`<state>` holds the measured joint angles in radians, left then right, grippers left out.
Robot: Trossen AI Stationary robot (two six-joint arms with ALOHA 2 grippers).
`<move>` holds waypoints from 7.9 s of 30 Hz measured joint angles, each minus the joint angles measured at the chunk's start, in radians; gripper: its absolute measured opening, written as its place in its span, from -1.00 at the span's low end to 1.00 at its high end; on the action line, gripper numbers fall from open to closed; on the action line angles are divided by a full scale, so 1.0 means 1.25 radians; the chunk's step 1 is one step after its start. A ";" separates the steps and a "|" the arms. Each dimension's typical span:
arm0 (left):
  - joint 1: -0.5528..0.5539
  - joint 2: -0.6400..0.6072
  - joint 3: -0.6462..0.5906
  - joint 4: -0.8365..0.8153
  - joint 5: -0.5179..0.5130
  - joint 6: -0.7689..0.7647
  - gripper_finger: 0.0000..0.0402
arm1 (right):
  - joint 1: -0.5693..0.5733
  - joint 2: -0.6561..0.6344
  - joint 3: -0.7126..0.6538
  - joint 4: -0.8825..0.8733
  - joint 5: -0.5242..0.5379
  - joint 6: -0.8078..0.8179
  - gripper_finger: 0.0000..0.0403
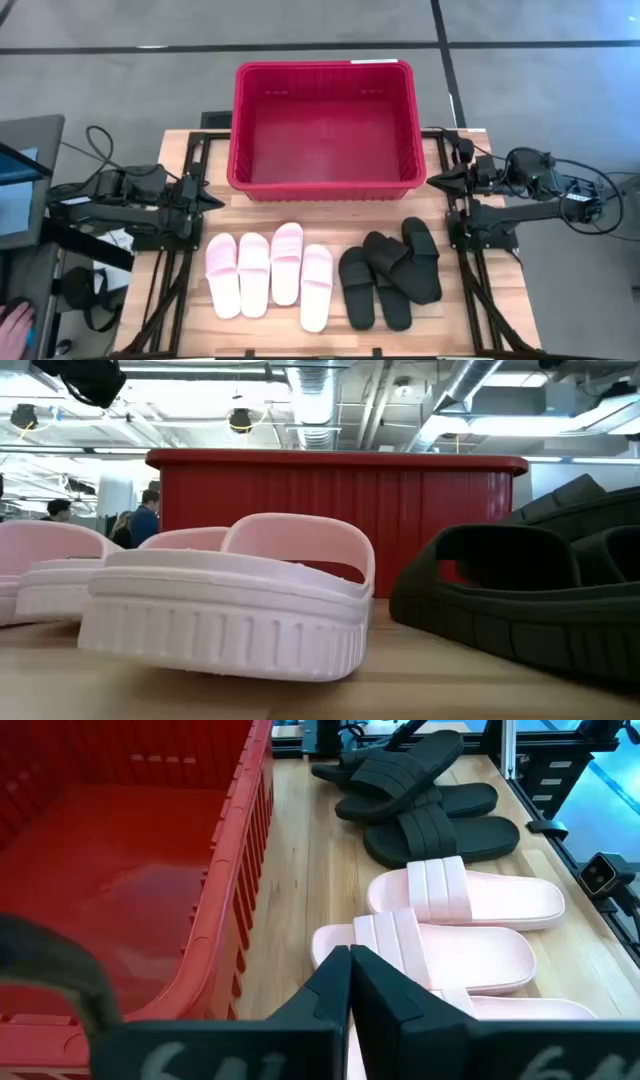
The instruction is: Pick and place slides into bin
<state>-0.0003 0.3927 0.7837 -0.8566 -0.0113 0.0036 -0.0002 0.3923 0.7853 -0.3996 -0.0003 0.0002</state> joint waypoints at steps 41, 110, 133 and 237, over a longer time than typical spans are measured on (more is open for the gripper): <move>0.000 0.000 0.000 0.000 0.000 0.000 -1.00 | 0.000 0.000 0.000 0.000 0.000 0.000 -1.00; 0.000 0.014 0.001 0.140 -0.160 -0.289 -1.00 | -0.001 0.006 0.000 0.136 0.001 0.217 -1.00; 0.000 0.020 0.000 0.200 0.000 -0.273 -1.00 | -0.002 0.241 0.016 0.321 0.008 0.249 -1.00; -0.048 0.120 0.000 0.247 0.148 -0.308 -1.00 | 0.816 0.764 0.095 -0.711 0.335 1.061 -0.55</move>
<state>-0.0601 0.5430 0.7837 -0.5476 0.1741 -0.3812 1.0202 1.3476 0.9039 -1.2888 0.4191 1.3267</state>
